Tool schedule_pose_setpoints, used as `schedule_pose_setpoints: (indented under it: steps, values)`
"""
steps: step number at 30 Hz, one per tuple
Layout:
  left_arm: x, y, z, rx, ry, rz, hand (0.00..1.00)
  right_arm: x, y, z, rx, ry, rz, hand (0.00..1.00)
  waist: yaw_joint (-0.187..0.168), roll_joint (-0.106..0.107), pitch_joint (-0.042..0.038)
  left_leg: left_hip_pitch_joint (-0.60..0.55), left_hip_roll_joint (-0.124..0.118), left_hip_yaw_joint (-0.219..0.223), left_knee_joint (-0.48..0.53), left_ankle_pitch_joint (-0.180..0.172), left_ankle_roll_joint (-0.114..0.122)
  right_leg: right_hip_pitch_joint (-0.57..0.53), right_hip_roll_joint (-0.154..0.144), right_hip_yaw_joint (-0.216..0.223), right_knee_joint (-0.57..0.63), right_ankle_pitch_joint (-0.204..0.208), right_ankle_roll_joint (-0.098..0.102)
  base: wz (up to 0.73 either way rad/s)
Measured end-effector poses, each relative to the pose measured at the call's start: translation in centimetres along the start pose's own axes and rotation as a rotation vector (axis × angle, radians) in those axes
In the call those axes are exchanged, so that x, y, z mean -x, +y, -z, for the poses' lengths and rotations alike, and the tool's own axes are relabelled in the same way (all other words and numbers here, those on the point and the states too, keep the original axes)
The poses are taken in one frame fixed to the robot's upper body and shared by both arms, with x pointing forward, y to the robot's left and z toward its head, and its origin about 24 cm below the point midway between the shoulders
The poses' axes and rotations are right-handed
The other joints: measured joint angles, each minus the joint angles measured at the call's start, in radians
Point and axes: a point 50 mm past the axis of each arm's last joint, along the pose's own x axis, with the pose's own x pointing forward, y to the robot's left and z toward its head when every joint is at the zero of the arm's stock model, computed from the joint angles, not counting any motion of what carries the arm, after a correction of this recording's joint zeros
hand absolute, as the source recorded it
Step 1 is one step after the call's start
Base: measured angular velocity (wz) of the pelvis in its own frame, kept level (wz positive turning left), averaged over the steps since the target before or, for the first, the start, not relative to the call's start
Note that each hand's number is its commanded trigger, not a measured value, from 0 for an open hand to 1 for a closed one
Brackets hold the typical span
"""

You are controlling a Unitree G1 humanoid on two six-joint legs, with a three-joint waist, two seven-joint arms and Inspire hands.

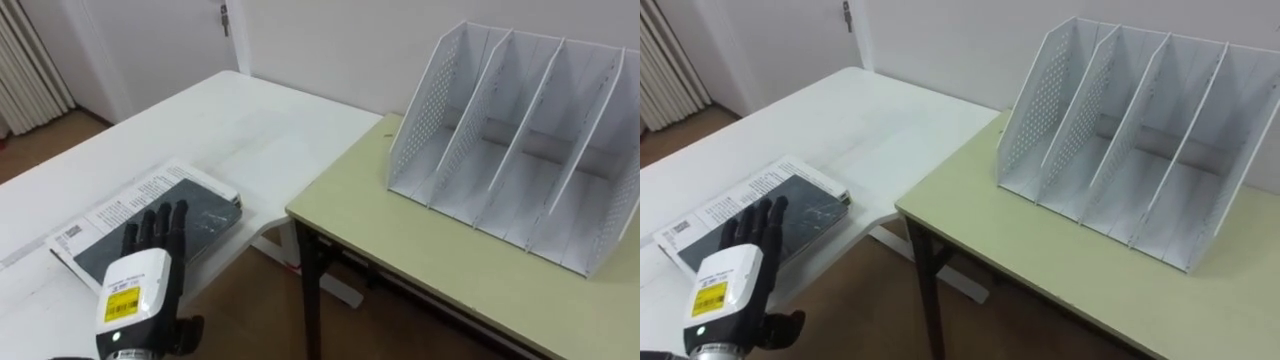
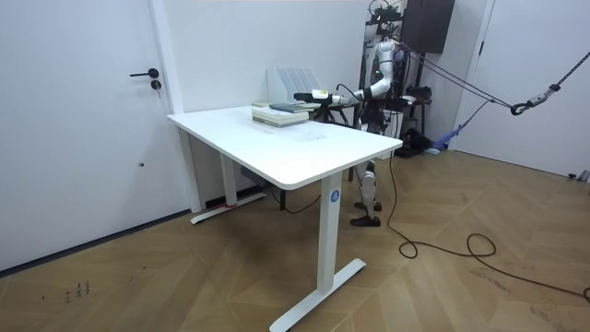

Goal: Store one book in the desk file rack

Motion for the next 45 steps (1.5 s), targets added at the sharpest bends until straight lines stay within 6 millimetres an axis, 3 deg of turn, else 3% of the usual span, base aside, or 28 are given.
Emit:
schedule_pose_setpoints:
  steps: [18,19,20,25,33,45]
  values:
    - [0.0,-0.2,1.3,0.01,0.094,0.063,0.0,0.0,-0.2,0.1,-0.035,0.006,0.0,0.0,-0.003,0.002,0.0008,-0.015,0.008,0.014,0.003,0.0,-0.001,-0.016,0.005,0.003,0.001,0.003,-0.005,-0.01]
    - [0.0,-0.2,1.4,0.007,0.096,0.068,0.82,0.0,-0.2,0.1,-0.035,0.006,0.0,0.0,-0.003,0.002,0.0007,-0.015,0.008,0.014,0.003,0.0,-0.001,-0.016,0.005,0.003,0.001,0.003,-0.005,0.0]
    - [0.0,-0.3,1.5,0.001,0.103,0.074,1.0,0.0,-0.2,0.1,-0.035,0.007,0.002,0.0,-0.003,0.003,0.0007,-0.015,0.008,0.014,0.003,0.0,-0.001,-0.016,0.005,0.003,0.001,0.003,-0.005,0.0]
    - [-0.2,-0.3,1.6,-0.003,0.109,0.072,1.0,0.0,-0.2,0.2,-0.028,0.012,0.006,0.0,-0.003,0.004,0.001,-0.011,0.008,0.018,0.001,0.0,-0.001,-0.016,0.005,0.005,0.003,0.003,-0.005,0.0]
    - [-2.1,1.5,2.2,-0.06,0.134,-0.069,1.0,0.1,-0.6,0.1,-0.004,0.033,0.04,0.0,0.0,0.011,0.0011,0.0,0.007,0.028,-0.008,0.001,-0.002,-0.013,0.006,0.018,-0.001,0.003,-0.005,-0.04]
    - [-2.2,1.4,2.6,-0.089,0.158,-0.109,1.0,0.2,-1.0,-0.7,-0.005,-0.007,0.085,0.0,0.002,0.018,-0.0032,0.016,0.008,0.047,-0.014,0.002,-0.003,-0.01,0.006,0.04,-0.001,0.002,-0.004,-0.04]
